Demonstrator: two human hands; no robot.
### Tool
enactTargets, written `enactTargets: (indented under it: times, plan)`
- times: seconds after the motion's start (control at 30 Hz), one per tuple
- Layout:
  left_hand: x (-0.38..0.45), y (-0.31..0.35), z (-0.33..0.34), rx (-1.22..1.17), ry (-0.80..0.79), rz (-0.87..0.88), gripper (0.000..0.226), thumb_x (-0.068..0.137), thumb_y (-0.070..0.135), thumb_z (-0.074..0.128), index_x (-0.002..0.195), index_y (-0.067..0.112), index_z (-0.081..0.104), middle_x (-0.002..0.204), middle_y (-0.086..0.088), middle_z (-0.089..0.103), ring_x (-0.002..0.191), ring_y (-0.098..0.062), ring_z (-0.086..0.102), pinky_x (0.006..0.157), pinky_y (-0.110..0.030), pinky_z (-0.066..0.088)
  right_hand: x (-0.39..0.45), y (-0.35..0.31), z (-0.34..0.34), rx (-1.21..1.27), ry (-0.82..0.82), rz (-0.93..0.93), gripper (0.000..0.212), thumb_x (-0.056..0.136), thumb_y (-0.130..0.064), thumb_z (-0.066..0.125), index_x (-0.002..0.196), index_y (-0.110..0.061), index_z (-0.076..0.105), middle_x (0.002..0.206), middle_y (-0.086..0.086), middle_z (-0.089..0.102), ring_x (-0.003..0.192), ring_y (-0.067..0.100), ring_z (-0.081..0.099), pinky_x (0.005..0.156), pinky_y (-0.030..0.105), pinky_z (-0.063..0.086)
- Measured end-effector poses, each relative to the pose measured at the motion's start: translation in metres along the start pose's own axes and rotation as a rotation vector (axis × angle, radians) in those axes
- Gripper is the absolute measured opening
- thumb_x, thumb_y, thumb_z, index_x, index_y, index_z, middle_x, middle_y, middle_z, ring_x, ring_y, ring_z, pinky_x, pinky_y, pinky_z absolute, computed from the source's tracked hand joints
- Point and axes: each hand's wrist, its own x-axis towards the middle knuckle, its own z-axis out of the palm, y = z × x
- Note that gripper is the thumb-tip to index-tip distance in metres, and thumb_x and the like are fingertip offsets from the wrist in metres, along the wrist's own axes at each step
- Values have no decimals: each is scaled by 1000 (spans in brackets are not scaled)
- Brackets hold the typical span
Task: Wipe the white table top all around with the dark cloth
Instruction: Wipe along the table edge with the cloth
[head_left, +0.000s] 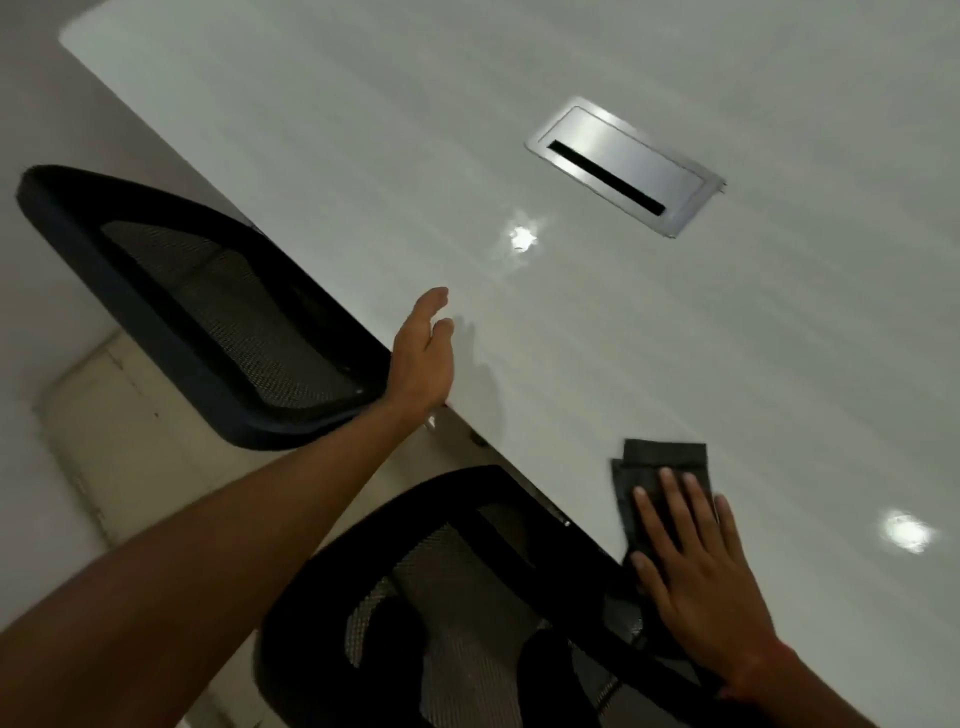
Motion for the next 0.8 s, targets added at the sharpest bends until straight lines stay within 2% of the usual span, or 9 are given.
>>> enactTargets:
  times: [0.1, 0.17, 0.23, 0.37, 0.43, 0.5, 0.57, 0.7, 0.8]
  plan:
    - [26, 22, 2, -253, 107, -163, 37, 105, 18, 33, 136, 16, 53, 121, 6, 58, 112, -11, 52, 100, -27, 39, 69, -52, 1, 16, 36, -29, 62, 102, -47, 25, 156, -16, 28, 164, 14, 16, 152, 34, 11, 119, 58, 18]
    - [38, 39, -1, -372, 139, -245, 38, 104, 23, 32, 137, 17, 51, 119, 3, 57, 112, -16, 52, 94, -28, 38, 134, -97, 2, 23, 47, -33, 61, 103, -48, 22, 157, -18, 22, 165, 13, 13, 153, 32, 6, 122, 56, 13]
    - [54, 50, -21, -381, 84, -223, 40, 104, 27, 31, 140, 20, 48, 124, 2, 57, 111, -15, 52, 91, -28, 38, 207, -145, 1, 30, 32, -19, 61, 105, -49, 17, 159, -22, 12, 167, 10, 4, 154, 29, -5, 123, 53, 5]
    - [103, 53, -100, -227, -60, -92, 37, 104, 27, 29, 135, 24, 49, 92, 19, 52, 82, 4, 49, 68, -16, 33, 311, -204, -14, 13, -40, -46, 61, 104, -52, 10, 159, -27, 10, 167, 6, 2, 153, 26, -9, 124, 51, -1]
    - [128, 47, -138, -97, -96, 10, 35, 104, 27, 30, 132, 22, 51, 96, 15, 56, 91, 0, 53, 74, -18, 38, 317, -207, -18, 0, -54, -10, 61, 103, -54, 10, 159, -29, 7, 167, 3, -1, 153, 23, -9, 123, 50, -1]
    - [148, 38, -157, -11, -130, 52, 37, 105, 29, 31, 136, 21, 49, 122, 3, 61, 115, -16, 55, 95, -29, 42, 299, -203, -18, -3, -44, 47, 61, 102, -54, 11, 159, -30, 8, 167, 2, 1, 154, 22, -7, 122, 51, 5]
    - [161, 31, -161, 50, -228, 87, 41, 105, 29, 31, 142, 20, 45, 141, -3, 54, 128, -20, 51, 109, -35, 38, 273, -196, -16, 21, -32, 176, 61, 102, -55, 12, 158, -31, 11, 167, 1, 5, 154, 21, -3, 121, 52, 10]
    - [188, 28, -153, 75, -378, 219, 45, 103, 21, 35, 148, 20, 40, 148, 3, 47, 118, -8, 49, 103, -25, 35, 241, -172, -17, 93, -12, 503, 65, 100, -59, 6, 158, -31, 16, 167, 0, 7, 154, 21, 3, 121, 53, 12]
    - [218, 18, -139, 117, -433, 290, 47, 102, 20, 38, 148, 19, 39, 153, 2, 42, 137, -14, 40, 115, -34, 32, 250, -152, -22, 117, 43, 677, 69, 98, -60, 6, 158, -26, 15, 167, 5, 7, 154, 25, 4, 122, 53, 7]
